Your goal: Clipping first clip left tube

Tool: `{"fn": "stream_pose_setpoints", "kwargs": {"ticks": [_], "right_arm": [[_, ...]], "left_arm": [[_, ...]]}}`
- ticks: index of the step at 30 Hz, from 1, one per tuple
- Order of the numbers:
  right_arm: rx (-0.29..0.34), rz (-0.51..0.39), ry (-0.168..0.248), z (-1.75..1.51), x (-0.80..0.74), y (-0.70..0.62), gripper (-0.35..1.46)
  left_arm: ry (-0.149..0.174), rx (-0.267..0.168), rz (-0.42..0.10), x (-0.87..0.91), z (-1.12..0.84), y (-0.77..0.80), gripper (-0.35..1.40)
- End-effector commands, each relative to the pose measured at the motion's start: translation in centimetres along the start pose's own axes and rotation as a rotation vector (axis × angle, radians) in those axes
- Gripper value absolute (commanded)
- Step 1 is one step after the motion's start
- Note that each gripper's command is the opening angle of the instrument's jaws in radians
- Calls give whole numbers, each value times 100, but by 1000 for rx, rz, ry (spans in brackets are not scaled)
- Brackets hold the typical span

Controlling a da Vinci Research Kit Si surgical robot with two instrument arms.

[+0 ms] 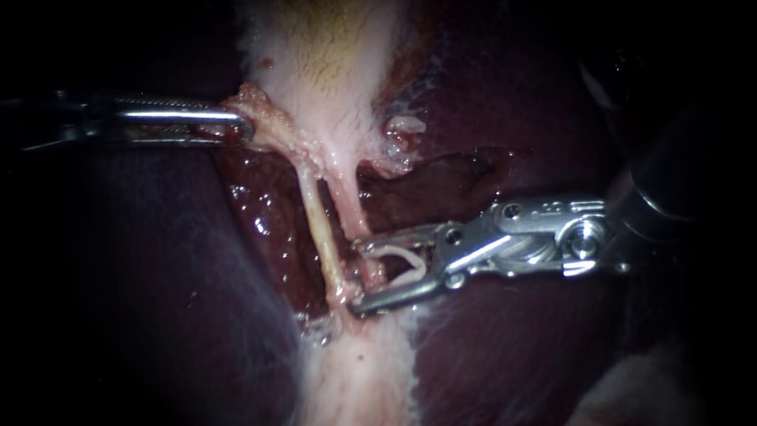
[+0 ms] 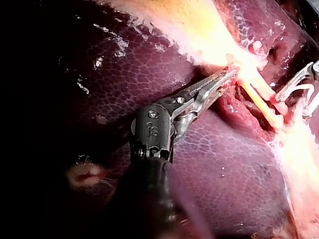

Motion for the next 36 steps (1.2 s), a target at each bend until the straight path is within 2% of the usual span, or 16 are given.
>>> {"fn": "stream_pose_setpoints", "kwargs": {"ticks": [1, 9, 16, 21, 36], "right_arm": [[-1, -1, 0, 2, -2, 1, 50], [-9, 19, 0, 16, -20, 20, 50], [-32, 16, -42, 23, -40, 42, 50], [-38, 16, -41, 24, -44, 55, 50], [-35, 16, -39, 50, -41, 62, 50]], "left_arm": [[0, 0, 0, 0, 0, 0, -35], [0, 0, 0, 0, 0, 0, -35], [0, 0, 0, 0, 0, 0, -35], [0, 0, 0, 0, 0, 0, -35], [0, 0, 0, 0, 1, 0, -35]]}}
